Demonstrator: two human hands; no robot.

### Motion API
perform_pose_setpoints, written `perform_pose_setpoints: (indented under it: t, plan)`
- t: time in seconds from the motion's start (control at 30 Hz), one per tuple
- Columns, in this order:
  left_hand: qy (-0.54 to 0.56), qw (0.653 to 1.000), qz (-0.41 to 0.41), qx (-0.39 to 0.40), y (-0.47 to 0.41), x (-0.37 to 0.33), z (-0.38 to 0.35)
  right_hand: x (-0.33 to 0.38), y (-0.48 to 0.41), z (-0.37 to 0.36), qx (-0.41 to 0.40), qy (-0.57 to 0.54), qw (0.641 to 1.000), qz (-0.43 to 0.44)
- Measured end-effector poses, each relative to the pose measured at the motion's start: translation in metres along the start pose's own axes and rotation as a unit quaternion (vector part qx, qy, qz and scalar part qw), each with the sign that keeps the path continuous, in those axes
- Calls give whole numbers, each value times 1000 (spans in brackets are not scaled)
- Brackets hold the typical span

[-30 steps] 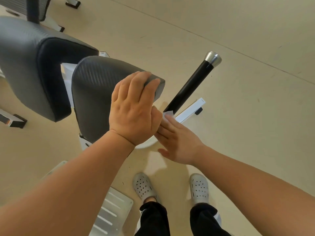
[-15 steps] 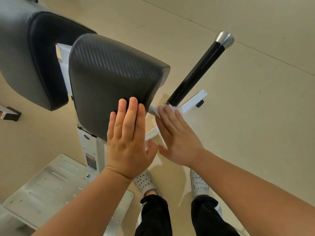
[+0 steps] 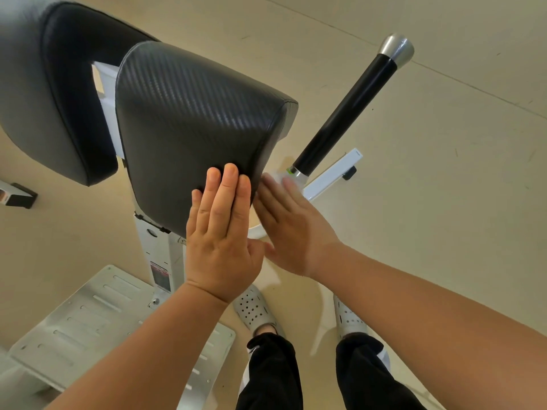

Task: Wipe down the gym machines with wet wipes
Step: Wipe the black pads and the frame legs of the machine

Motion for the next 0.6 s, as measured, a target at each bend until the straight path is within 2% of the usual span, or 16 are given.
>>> perform_pose_setpoints:
  t: [0.1,0.2,0.33,0.4,0.6]
  plan:
    - [3,1000,-10,-10,0,5,0,8,-21,-7,0,81,996,45]
    - [2,1000,-18,3,2,6,0,6,-17,-19,0,128,991,38]
    - [7,1000,-22,14,7,7,3,-11,17,-20,-55,40,997,-19]
    - [3,1000,-16,10,6,8,3,-20,24,-17,-68,3,997,-19]
    - [-11,1000,19,5,5,2,-1,-14,10,-18,0,77,997,25]
Point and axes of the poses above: each hand's wrist, its own y-axis away from the middle knuckle, its own z-axis out of the back of the hand, x = y × z, the point moved 5 cm from there along -y, towards the middle knuckle, and after that the axes turned 3 degrees about -y, right-handed, at the moved point
